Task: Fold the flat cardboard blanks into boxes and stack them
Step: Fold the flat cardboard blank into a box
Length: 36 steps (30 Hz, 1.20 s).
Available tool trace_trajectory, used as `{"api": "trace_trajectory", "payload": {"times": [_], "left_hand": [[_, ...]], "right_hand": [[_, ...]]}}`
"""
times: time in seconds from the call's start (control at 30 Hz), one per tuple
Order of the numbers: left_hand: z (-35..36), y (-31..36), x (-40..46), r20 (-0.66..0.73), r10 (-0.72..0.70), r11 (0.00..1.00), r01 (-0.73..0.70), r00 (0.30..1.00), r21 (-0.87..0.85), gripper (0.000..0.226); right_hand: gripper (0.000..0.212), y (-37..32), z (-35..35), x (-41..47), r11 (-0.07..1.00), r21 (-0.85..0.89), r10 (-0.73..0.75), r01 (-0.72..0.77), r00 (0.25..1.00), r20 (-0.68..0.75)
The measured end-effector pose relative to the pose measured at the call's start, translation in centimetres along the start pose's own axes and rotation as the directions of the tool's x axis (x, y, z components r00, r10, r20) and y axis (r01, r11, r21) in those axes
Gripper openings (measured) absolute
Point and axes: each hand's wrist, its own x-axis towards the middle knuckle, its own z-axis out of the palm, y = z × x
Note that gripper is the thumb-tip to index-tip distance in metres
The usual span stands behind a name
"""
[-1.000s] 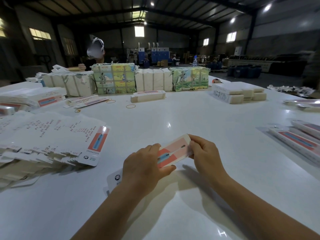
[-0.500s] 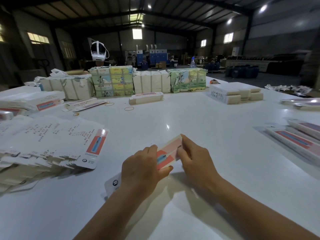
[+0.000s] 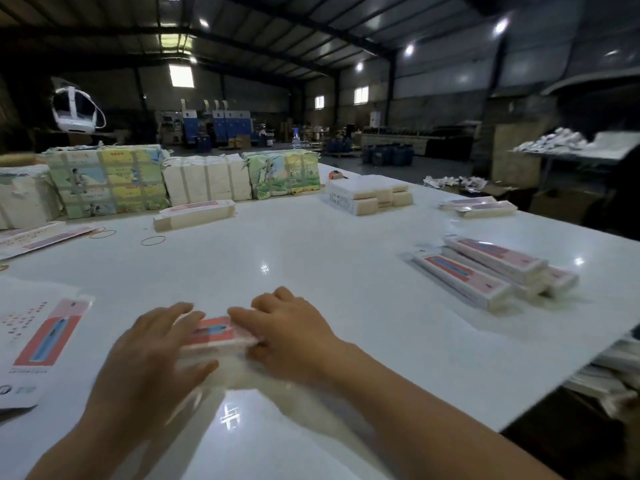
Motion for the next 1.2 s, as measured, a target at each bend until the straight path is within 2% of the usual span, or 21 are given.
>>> {"api": "trace_trajectory", "payload": {"times": [0.07, 0.13, 0.23, 0.33, 0.47, 0.5, 0.57, 0.63, 0.7, 0.77, 0.87, 0.93, 1.03, 1.1, 1.2], "left_hand": [[0.3, 0.1, 0.1, -0.104, -0.061, 0.998, 0.059, 0.993, -0.019, 0.061], [0.6, -0.1, 0.1, -0.100, -0.140, 0.987, 0.130, 0.985, -0.098, 0.056], [1.2, 0.1, -0.3, 0.054, -0.263, 0.932, 0.268, 0.963, -0.242, 0.038], [1.2, 1.3, -0.6, 0.194, -0.364, 0.834, 0.411, 0.911, -0.368, 0.009], [1.5, 2.0, -0.4, 0.313, -0.338, 0.826, 0.439, 0.888, -0.354, 0.038], [1.4, 2.0, -0.3, 0.323, -0.333, 0.832, 0.437, 0.886, -0.341, 0.040], [1.2, 2.0, -0.4, 0.308, -0.298, 0.847, 0.399, 0.903, -0.351, 0.028], [0.9, 2.0, -0.4, 0.302, -0.276, 0.853, 0.378, 0.912, -0.361, 0.014], [1.0, 2.2, -0.3, 0.304, -0.263, 0.850, 0.369, 0.915, -0.376, 0.013], [1.0, 2.3, -0.2, 0.302, -0.247, 0.857, 0.353, 0.921, -0.375, 0.010], [1.0, 2.4, -0.2, 0.293, -0.262, 0.873, 0.355, 0.920, -0.334, 0.008], [1.1, 2.5, -0.3, 0.272, -0.280, 0.885, 0.357, 0.921, -0.297, 0.009], [0.9, 2.8, -0.5, 0.246, -0.288, 0.886, 0.355, 0.926, -0.300, 0.012], [0.8, 2.9, -0.6, 0.242, -0.286, 0.890, 0.350, 0.927, -0.292, 0.014], [0.8, 2.9, -0.8, 0.251, -0.300, 0.887, 0.366, 0.920, -0.282, 0.017]], "right_hand": [[0.047, 2.5, -1.7, 0.5, 0.989, -0.029, 0.145, -0.147, 0.987, -0.070], [0.043, 5.9, -4.2, 0.4, 0.954, -0.025, 0.292, -0.299, 0.944, -0.155], [0.044, 12.4, -7.8, -1.8, 0.850, -0.059, 0.489, -0.524, 0.825, -0.283], [0.042, 18.5, -9.5, -6.7, 0.657, -0.098, 0.675, -0.747, 0.642, -0.363], [0.041, 22.7, -8.3, -13.1, 0.402, -0.274, 0.830, -0.873, 0.475, -0.294], [0.041, 23.0, -7.9, -14.0, 0.359, -0.304, 0.851, -0.882, 0.443, -0.282], [0.042, 23.1, -7.6, -14.6, 0.318, -0.329, 0.863, -0.889, 0.415, -0.287], [0.043, 22.9, -8.1, -14.2, 0.315, -0.345, 0.865, -0.884, 0.416, -0.278], [0.044, 22.2, -8.9, -13.1, 0.346, -0.337, 0.855, -0.876, 0.442, -0.272], [0.044, 20.5, -9.3, -11.1, 0.457, -0.282, 0.795, -0.844, 0.530, -0.295], [0.039, 15.5, -8.4, -6.8, 0.714, -0.159, 0.617, -0.682, 0.720, -0.319], [0.036, 11.3, -6.8, -4.0, 0.846, -0.055, 0.506, -0.530, 0.832, -0.228], [0.033, 5.4, -3.1, -1.3, 0.931, 0.045, 0.363, -0.363, 0.932, 0.005], [0.030, 2.3, -0.6, -0.5, 0.967, -0.026, 0.255, -0.254, 0.961, 0.103], [0.027, 0.4, 2.1, -0.5, 0.983, -0.064, 0.182, -0.175, 0.974, 0.135]]}}
